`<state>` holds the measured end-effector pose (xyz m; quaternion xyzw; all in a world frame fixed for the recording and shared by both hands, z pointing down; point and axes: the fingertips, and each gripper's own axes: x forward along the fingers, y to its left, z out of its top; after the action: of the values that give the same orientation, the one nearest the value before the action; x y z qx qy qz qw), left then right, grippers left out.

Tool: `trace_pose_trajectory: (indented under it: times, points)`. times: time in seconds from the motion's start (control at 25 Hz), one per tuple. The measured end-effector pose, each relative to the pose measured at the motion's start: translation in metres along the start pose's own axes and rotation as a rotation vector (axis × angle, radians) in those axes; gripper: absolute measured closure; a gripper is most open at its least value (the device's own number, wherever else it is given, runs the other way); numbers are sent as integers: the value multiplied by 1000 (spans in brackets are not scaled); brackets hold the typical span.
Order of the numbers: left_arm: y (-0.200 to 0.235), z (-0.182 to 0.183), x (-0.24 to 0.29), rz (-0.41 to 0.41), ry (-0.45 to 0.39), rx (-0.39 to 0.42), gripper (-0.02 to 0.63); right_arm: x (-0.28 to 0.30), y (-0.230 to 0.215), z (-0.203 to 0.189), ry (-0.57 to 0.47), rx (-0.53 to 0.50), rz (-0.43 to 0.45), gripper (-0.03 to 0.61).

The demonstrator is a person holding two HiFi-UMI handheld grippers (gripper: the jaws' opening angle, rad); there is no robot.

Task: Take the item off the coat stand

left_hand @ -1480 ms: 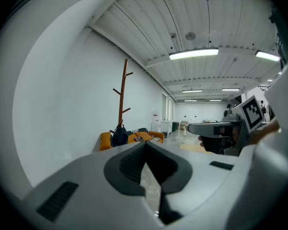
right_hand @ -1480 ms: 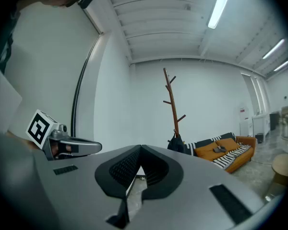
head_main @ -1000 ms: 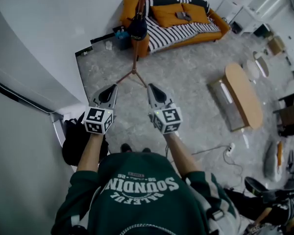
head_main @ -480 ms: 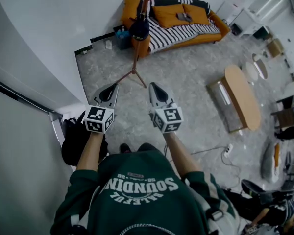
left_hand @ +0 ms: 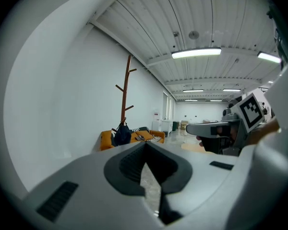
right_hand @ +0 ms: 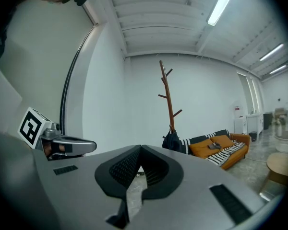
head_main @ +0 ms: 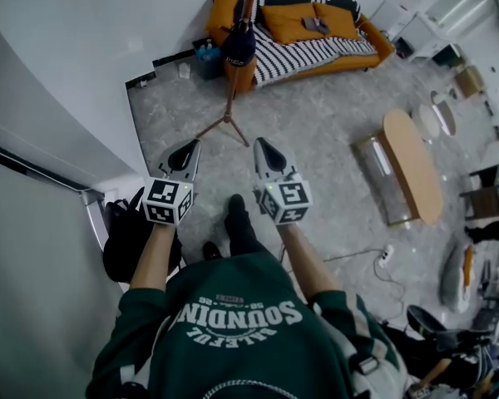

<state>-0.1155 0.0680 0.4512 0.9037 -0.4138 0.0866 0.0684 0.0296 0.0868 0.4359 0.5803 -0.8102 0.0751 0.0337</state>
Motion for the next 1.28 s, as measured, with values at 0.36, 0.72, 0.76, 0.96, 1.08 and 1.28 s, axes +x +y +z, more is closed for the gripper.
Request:
trace_pose_trajectory:
  times: [0.36,0.72,0.76,0.96,1.08,1.28]
  points:
    - [40,12,65,32,16,15,612,71,-38,11,-4,2,30,578]
    - [76,42,137,60,11,25,612,141,-78,34,-13,-15,64,578]
    - [78,45,144,62,11,27,612,147,-83,35,-13,-15,68,578]
    - [84,56,179,73,21,33,612,173,-109,45,-11,-8,83,578]
    - [91,60,201,84,26,31,612,191,-122,48,-9,0,103,578]
    - [94,65,227,109,30,33,612,211,-145,42,10,4,135,578]
